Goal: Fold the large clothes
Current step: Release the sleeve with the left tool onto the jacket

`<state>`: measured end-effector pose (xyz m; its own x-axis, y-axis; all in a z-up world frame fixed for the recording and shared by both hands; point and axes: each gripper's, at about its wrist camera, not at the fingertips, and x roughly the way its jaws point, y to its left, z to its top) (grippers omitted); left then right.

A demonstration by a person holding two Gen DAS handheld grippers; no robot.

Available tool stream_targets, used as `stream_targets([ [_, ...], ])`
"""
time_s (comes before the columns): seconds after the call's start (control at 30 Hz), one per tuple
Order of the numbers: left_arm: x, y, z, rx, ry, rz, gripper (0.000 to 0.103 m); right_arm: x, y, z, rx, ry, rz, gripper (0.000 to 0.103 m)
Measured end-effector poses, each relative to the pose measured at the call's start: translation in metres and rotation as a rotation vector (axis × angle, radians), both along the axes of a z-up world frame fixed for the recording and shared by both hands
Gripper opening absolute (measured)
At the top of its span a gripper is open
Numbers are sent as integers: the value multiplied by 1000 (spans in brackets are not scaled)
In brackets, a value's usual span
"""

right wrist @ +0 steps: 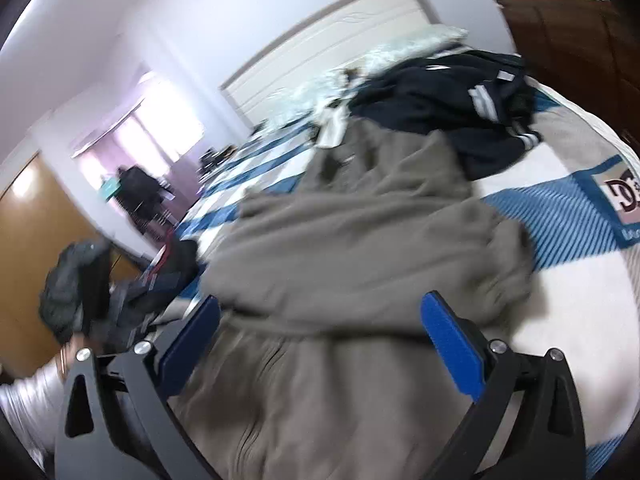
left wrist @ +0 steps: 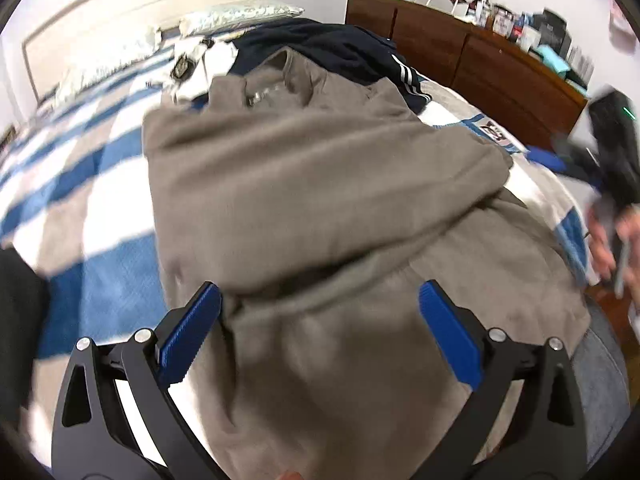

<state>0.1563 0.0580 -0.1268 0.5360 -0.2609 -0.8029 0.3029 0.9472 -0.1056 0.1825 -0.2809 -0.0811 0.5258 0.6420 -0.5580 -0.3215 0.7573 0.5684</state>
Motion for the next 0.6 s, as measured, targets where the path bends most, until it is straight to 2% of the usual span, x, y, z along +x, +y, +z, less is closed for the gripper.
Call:
stream_targets([
  [0.1,-10,11,-26,-43,17,9,97,27,-8,-19,39,70,-20,98],
  [0.23,-14,21,-58,-11,72,20,97,50,-9,-53,57,190,-57,98],
  [0.33,-14,27,-68,5,97,25,97,58,-5,-77,44,258,-73,98],
  [0.43,-12,30,-72,-15,111,30,97,63,4,-98,-10,300,-59,99],
  [0.6,-7,31,-83,-12,143,41,97,66,8,-101,-38,334,-50,99],
])
